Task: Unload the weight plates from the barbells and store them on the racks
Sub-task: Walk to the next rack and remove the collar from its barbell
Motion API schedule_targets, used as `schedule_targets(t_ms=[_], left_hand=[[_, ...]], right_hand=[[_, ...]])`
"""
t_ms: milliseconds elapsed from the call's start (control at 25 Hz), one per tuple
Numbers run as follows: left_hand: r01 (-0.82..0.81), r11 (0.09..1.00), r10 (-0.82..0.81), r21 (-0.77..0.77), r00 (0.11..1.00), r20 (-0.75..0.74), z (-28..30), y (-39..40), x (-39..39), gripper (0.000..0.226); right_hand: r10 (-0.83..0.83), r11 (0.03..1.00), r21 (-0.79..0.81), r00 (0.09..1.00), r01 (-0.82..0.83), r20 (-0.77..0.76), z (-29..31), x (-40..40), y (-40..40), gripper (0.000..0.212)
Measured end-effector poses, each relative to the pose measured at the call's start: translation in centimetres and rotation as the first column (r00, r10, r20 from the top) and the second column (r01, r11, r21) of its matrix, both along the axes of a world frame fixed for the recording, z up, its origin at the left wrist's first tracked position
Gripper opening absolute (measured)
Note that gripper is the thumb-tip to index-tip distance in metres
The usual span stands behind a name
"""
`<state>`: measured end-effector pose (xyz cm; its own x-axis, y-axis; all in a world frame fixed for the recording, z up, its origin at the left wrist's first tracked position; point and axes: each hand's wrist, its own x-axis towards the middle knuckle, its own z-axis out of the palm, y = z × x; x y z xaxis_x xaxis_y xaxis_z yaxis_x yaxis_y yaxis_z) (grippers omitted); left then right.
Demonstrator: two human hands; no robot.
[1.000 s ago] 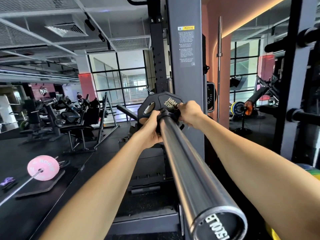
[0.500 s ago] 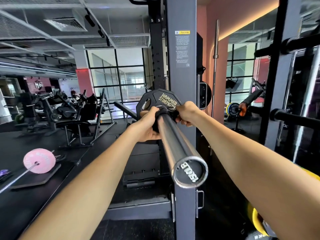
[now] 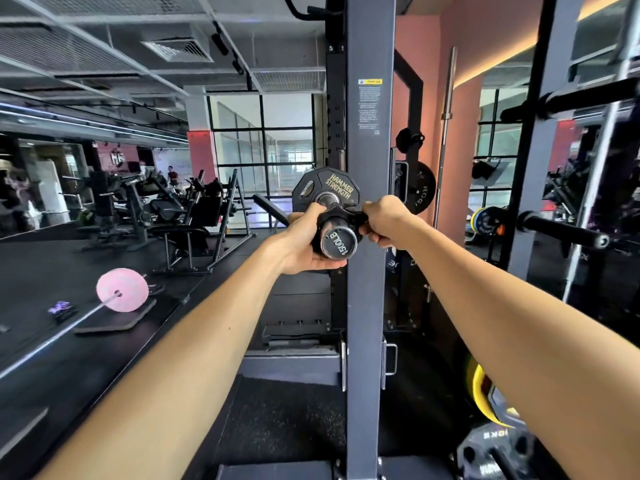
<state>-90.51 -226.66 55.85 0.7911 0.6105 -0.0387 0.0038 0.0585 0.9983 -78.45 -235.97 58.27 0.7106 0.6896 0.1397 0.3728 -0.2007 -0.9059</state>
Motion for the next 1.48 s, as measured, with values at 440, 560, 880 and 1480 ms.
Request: schedule_targets(t_ms=[440,560,880,1480], left_hand=[[0.192,0.981,-0.190,0.034,0.980,-0.067,-1.5,-7.4,-8.9,0.050],[0.179,0.983,-0.179,0.029,0.984,-0.028,-2.3,-6.6,-12.0,0.046],[0.088,0.937,-0.056,0.338,0.993,-0.101,-3.6,-1.1,-19.8,0.026],[-0.118,0.787,0.214,0.606,0.973,-0.089,-8.1,17.5,-23.8,0.082]], right_hand=[[0.021,0.996,0.085,0.998,-0.016,-0.062,-2.2,-7.6,-8.7,0.033],[0.135,0.986,0.118,0.982,-0.120,-0.134,-4.3,-9.5,-8.5,0.035],[0.358,0.929,0.259,0.821,-0.265,-0.445,-8.0,-15.3,-1.8,0.034],[0.229,0.973,0.097,0.846,-0.208,-0.482,-12.2,-19.4,20.6,0.045]])
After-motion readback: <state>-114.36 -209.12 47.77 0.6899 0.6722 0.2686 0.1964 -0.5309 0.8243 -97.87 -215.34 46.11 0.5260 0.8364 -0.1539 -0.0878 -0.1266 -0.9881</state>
